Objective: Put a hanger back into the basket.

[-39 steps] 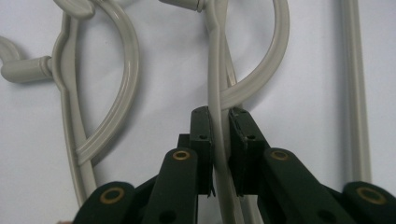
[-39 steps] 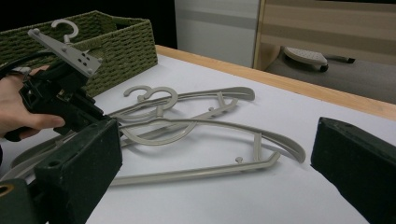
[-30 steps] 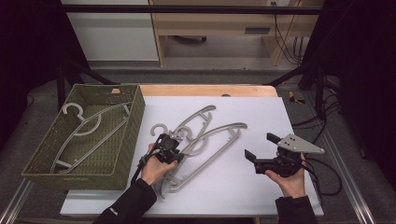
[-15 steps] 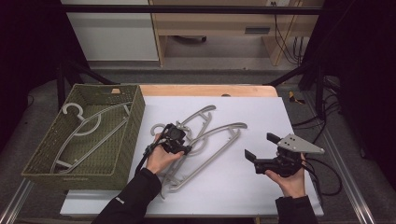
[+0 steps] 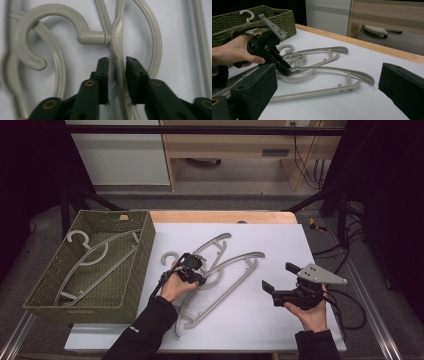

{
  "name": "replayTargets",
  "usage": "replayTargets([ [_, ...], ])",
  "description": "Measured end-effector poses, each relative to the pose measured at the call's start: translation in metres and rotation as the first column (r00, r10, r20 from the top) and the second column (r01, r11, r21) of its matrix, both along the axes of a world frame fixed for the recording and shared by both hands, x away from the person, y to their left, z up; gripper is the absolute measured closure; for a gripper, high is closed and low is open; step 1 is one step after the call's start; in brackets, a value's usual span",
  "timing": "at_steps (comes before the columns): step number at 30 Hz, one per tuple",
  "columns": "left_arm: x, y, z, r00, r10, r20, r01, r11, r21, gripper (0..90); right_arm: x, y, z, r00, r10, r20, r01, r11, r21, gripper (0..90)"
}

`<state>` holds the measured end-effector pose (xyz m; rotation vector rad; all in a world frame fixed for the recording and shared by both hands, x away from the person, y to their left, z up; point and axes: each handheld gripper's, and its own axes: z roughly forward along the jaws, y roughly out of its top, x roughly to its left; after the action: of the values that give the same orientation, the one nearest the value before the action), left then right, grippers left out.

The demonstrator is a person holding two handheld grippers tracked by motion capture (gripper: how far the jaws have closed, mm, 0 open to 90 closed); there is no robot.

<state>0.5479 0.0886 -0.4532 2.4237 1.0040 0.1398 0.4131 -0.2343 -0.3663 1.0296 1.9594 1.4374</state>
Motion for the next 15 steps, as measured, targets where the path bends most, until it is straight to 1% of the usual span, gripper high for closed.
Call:
replayTargets([
  [1,0.000,-0.001,0.000,1.0000,0.001,-0.004,-0.001,1.0000,0.000,78.7,0.000,0.000,0.000,1.0000,-0.001,0.000,0.001,1.0000,0.001,2.4],
  [2,-0.001,-0.003,0.002,1.0000,0.008,0.000,-0.008,0.9999,0.013,79.4,0.000,0.000,0.000,1.0000,-0.002,0.000,0.002,1.0000,0.002,2.4],
  [3,-0.002,-0.003,0.003,0.9999,0.015,-0.001,-0.015,0.9998,0.012,79.8,0.000,0.000,0.000,1.0000,-0.003,0.000,0.003,1.0000,0.001,2.4],
  [4,-0.003,-0.003,0.004,0.9997,0.023,0.013,-0.023,0.9997,0.012,80.2,0.000,0.000,0.000,1.0000,-0.003,0.000,0.003,1.0000,0.002,2.4],
  [5,-0.003,-0.003,0.004,0.9997,0.023,0.013,-0.023,0.9997,0.012,81.0,0.000,0.000,0.000,1.0000,-0.003,0.000,0.003,1.0000,0.002,2.4],
  [6,-0.003,-0.002,0.007,0.9991,0.034,0.025,-0.034,0.9993,0.014,81.0,0.000,-0.001,0.000,1.0000,-0.003,0.001,0.003,1.0000,0.001,2.4],
  [7,-0.006,0.000,0.011,0.9984,0.027,0.049,-0.028,0.9995,0.014,82.3,0.000,0.000,0.000,1.0000,-0.003,0.000,0.003,1.0000,0.001,2.4],
  [12,-0.011,0.000,0.017,0.9961,0.040,0.078,-0.040,0.9992,-0.002,82.8,0.000,0.000,0.000,1.0000,-0.003,-0.001,0.003,1.0000,0.001,2.4],
  [13,-0.014,0.000,0.020,0.9955,0.042,0.085,-0.041,0.9990,-0.016,83.0,0.000,-0.001,0.000,1.0000,-0.003,0.000,0.003,1.0000,0.000,2.4],
  [15,-0.018,0.001,0.025,0.9954,0.029,0.092,-0.027,0.9995,-0.019,83.0,-0.001,-0.001,0.001,1.0000,-0.004,0.001,0.004,1.0000,0.001,2.4],
])
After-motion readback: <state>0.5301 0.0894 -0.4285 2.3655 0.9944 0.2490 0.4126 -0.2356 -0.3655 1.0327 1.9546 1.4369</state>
